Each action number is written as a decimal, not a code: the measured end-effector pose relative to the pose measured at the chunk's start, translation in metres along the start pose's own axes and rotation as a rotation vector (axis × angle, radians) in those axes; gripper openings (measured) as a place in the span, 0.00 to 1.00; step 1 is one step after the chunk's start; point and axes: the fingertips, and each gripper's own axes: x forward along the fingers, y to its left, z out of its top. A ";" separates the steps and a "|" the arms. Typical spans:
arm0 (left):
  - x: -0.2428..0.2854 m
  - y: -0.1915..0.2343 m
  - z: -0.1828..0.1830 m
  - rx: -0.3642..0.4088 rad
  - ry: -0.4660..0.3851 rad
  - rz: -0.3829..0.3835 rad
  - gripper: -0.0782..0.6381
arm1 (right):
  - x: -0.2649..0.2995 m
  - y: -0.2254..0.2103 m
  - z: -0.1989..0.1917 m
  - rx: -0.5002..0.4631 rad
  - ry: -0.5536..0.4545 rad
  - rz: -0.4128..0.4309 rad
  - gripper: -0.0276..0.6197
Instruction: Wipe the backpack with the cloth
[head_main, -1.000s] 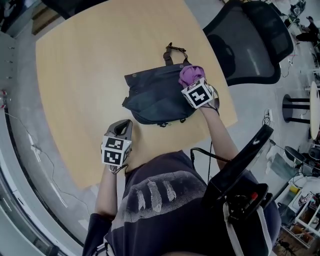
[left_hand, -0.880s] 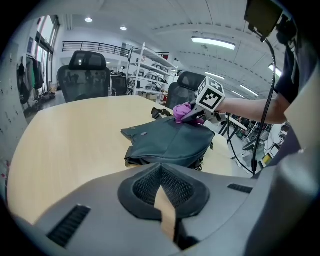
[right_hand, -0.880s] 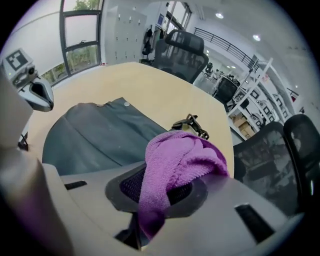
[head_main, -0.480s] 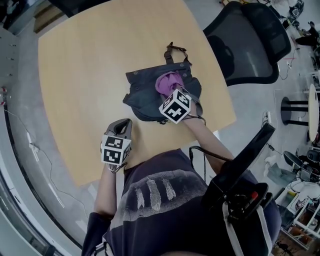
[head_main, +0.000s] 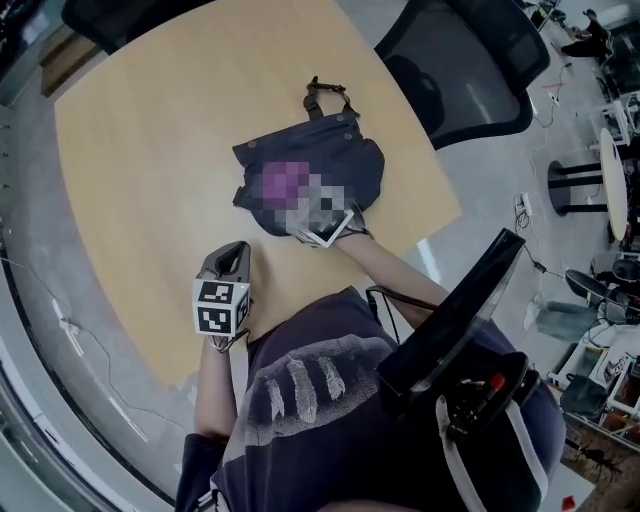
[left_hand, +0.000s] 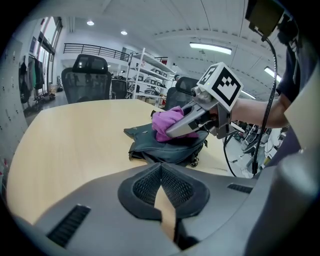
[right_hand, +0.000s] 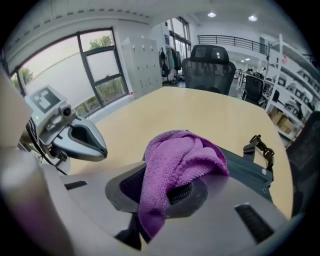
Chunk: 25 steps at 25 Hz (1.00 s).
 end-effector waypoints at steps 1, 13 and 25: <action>-0.001 0.001 0.000 0.003 -0.002 -0.002 0.12 | -0.001 0.003 0.004 0.027 -0.025 0.016 0.15; -0.029 0.029 -0.009 -0.014 -0.057 -0.002 0.12 | -0.079 0.009 0.071 0.351 -0.507 0.141 0.15; 0.013 -0.029 0.080 0.097 -0.267 -0.077 0.12 | -0.193 -0.005 0.048 0.362 -0.796 0.171 0.15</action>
